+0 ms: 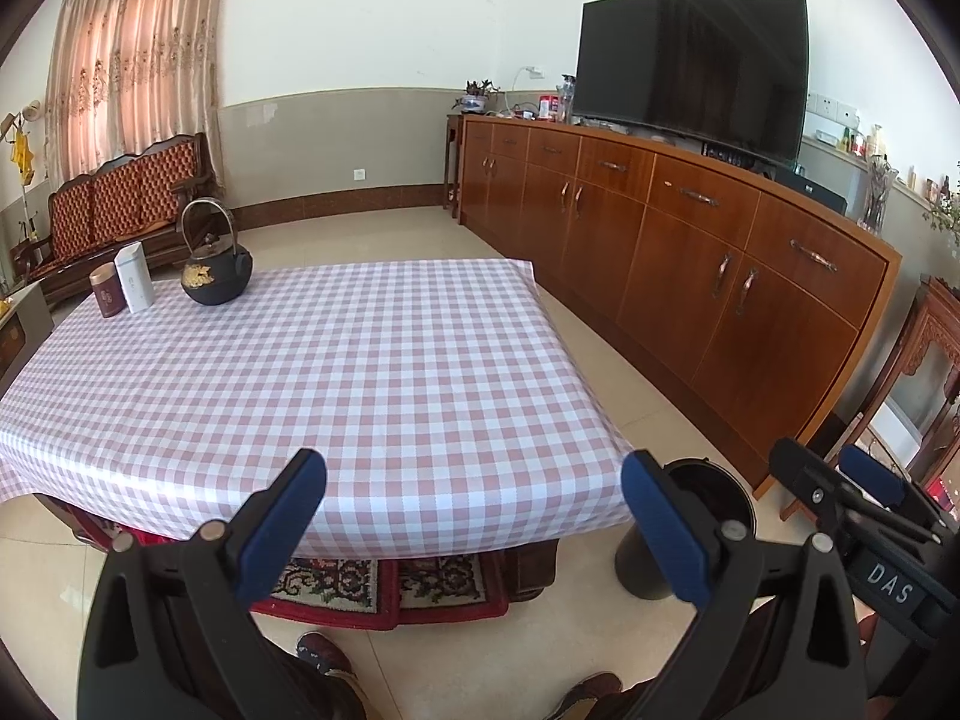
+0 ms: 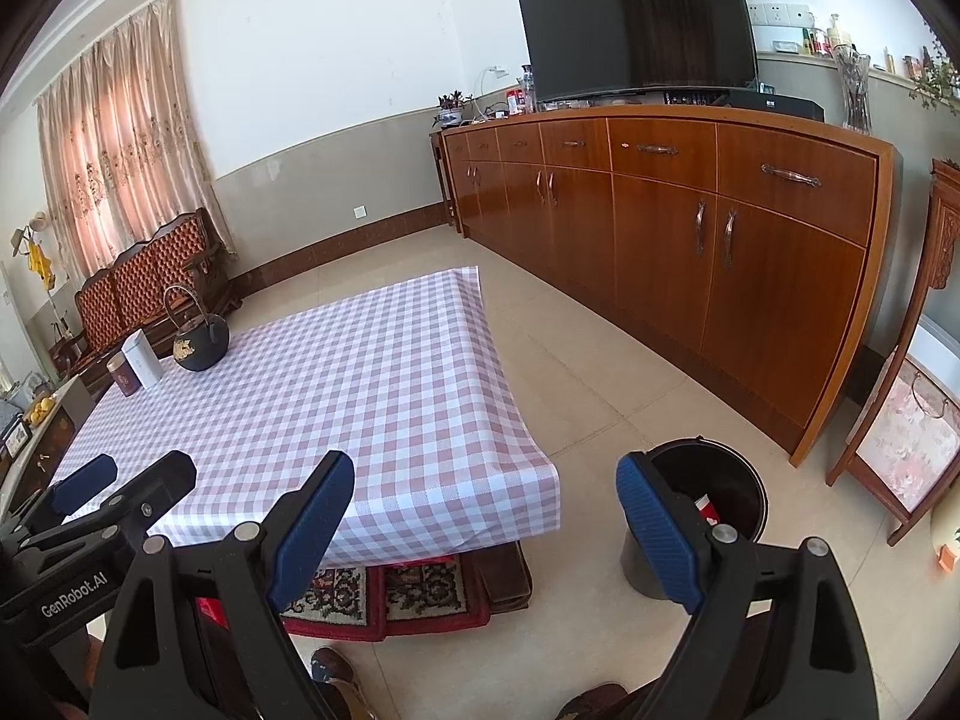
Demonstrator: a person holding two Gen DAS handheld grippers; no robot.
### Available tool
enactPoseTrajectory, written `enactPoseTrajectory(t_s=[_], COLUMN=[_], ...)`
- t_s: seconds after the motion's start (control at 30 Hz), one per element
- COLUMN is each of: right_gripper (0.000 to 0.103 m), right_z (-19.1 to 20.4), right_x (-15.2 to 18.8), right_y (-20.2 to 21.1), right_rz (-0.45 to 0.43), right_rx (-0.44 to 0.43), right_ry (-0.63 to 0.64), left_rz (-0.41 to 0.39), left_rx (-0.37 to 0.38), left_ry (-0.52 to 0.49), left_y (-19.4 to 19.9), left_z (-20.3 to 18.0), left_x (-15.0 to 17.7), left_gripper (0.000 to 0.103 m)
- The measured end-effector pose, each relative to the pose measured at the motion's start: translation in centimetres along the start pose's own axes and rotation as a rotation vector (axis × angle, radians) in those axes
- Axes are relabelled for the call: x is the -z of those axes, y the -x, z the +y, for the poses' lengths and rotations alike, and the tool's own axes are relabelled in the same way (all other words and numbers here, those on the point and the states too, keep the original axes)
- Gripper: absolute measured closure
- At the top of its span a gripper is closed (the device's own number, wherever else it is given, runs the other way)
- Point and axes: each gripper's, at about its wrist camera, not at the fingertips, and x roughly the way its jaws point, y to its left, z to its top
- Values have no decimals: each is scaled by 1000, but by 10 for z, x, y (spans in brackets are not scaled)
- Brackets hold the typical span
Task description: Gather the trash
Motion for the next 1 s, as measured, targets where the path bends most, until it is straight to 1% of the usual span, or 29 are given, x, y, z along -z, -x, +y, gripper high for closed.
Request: enactPoseTrajectory(t_s=[1.0], right_gripper=[12], right_z=[2], right_x=[2], right_y=[-7], right_rz=[18], right_rx=[-7], right_ry=[-1], left_rz=[23], left_rx=[10], left_ry=[11], left_y=[-7], left_z=[1], left_x=[2], left_gripper=[4])
